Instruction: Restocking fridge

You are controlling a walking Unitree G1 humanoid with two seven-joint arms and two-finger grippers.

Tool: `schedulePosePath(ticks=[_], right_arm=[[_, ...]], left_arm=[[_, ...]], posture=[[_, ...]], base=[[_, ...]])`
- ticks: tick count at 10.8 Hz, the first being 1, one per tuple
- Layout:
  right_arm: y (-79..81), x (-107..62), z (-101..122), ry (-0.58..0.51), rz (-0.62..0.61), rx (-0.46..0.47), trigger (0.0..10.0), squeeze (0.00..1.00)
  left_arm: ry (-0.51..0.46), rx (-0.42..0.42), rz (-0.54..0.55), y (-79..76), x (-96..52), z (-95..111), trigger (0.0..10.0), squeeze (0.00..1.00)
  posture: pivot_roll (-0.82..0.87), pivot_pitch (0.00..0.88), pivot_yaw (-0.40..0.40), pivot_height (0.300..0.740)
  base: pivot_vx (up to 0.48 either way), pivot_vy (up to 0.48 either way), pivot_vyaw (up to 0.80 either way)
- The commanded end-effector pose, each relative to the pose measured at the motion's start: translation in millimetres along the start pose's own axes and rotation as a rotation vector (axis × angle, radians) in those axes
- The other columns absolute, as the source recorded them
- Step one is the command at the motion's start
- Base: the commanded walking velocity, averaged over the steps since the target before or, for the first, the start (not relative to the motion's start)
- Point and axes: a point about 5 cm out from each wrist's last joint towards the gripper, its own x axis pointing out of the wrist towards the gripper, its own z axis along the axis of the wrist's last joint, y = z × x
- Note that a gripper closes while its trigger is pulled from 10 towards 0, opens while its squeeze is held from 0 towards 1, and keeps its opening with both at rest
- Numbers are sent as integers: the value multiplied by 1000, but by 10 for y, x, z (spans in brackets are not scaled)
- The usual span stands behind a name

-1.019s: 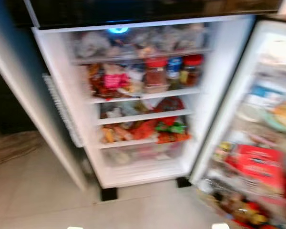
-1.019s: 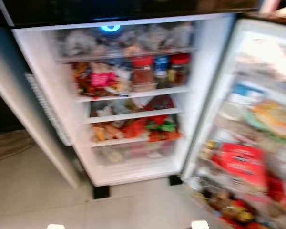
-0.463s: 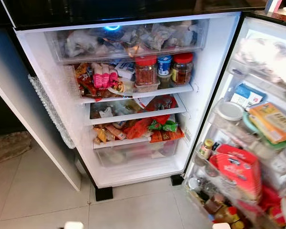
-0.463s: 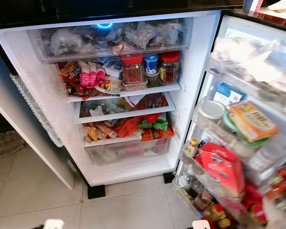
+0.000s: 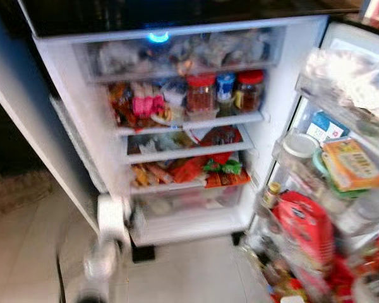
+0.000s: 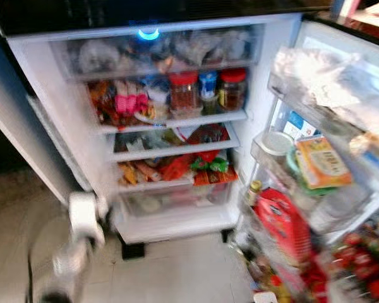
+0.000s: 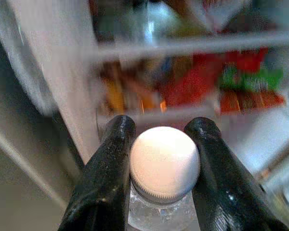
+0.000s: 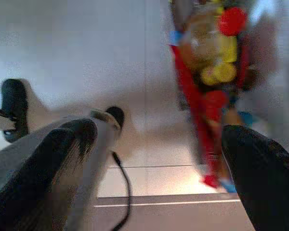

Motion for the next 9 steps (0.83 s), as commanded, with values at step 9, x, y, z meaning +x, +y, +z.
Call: schedulePosePath(ticks=[9], right_arm=[[-62, -9, 16, -10, -4, -100, 10000, 0]], left_arm=[[-45, -120, -30, 59, -41, 136, 10000, 0]], posture=[[23, 24, -27, 740]], base=[[87, 0, 0]])
